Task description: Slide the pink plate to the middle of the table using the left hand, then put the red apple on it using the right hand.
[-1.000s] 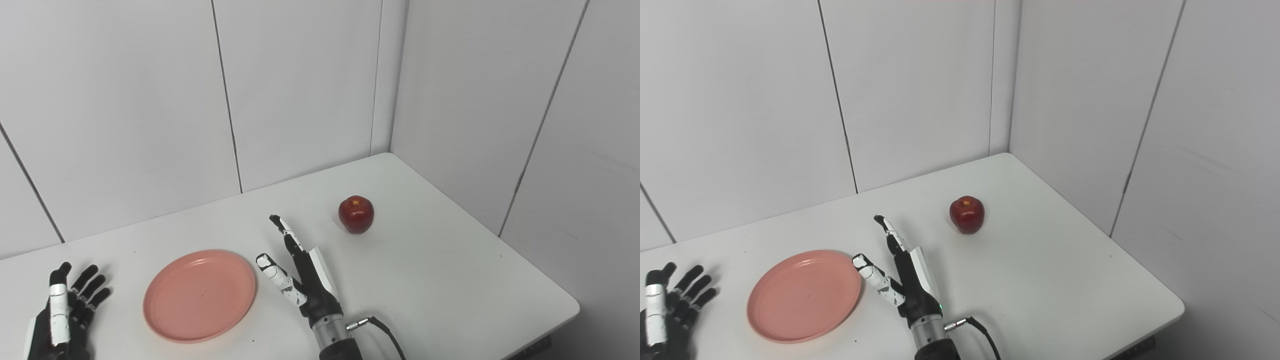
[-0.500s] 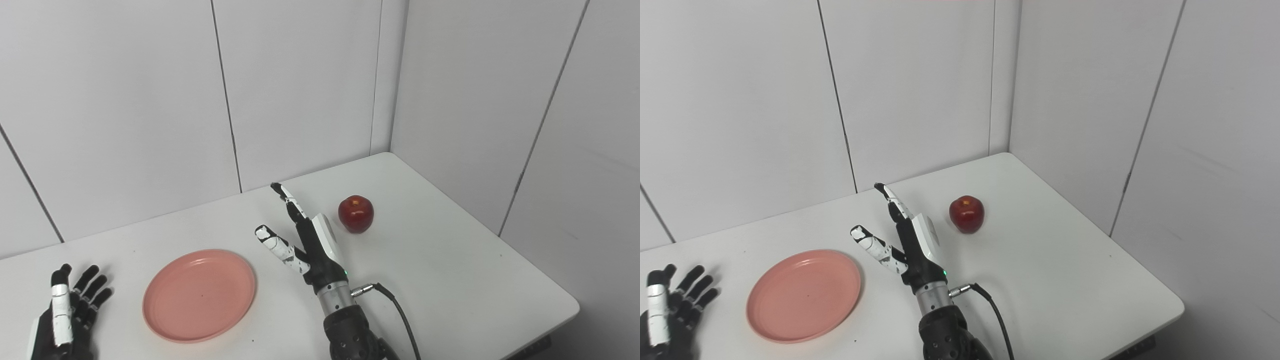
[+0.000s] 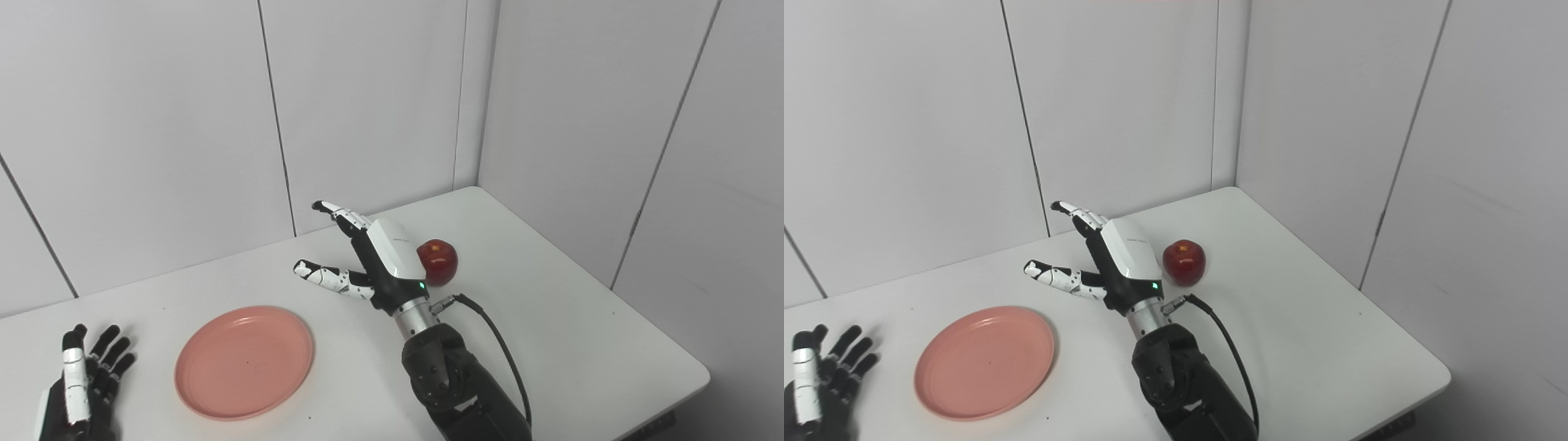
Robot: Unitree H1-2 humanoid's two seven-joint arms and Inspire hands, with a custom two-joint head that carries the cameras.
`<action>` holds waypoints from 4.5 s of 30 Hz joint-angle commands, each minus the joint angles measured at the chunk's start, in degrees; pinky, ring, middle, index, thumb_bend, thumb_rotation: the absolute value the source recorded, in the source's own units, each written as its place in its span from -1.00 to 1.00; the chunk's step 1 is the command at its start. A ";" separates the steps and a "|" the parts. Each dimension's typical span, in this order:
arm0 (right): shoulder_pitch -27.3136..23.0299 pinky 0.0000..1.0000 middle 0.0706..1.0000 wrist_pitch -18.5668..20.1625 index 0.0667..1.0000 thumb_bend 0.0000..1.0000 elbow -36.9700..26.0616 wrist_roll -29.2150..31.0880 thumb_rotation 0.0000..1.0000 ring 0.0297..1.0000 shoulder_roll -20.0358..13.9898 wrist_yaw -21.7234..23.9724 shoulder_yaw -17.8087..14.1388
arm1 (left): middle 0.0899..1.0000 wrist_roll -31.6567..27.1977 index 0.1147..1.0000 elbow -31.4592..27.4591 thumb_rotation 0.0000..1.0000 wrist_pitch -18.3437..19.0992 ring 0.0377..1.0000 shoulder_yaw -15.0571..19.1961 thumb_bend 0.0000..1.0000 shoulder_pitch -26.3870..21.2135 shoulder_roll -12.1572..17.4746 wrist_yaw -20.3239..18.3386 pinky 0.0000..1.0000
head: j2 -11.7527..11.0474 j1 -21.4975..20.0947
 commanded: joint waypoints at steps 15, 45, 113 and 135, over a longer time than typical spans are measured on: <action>-7.33 0.55 0.55 -0.21 0.58 0.79 4.16 -11.27 0.93 0.55 -11.04 -2.25 0.77 | 0.77 -0.19 1.00 3.15 0.77 -0.84 0.78 0.07 0.48 -1.48 0.84 -0.60 0.81 | -0.08 0.12; -5.15 0.32 0.48 3.96 0.40 0.69 10.01 -10.24 0.80 0.47 -18.54 2.17 -3.51 | 0.73 -0.02 1.00 5.76 0.77 -2.53 0.75 -0.06 0.51 -2.05 1.65 -1.33 0.77 | 0.20 0.31; -5.22 0.26 0.48 7.56 0.44 0.69 21.40 -6.93 0.72 0.44 -19.92 1.47 -0.24 | 0.82 0.47 1.00 4.41 0.78 -1.78 0.84 -1.62 0.42 -1.79 2.55 -2.27 0.86 | 0.61 1.32; -5.09 -0.28 0.18 8.63 0.40 0.61 21.23 -6.86 0.70 -0.09 -20.15 1.74 -0.49 | 0.83 0.23 1.00 7.00 0.78 -3.69 0.86 -1.42 0.36 -2.33 2.78 -2.69 0.91 | 1.03 1.30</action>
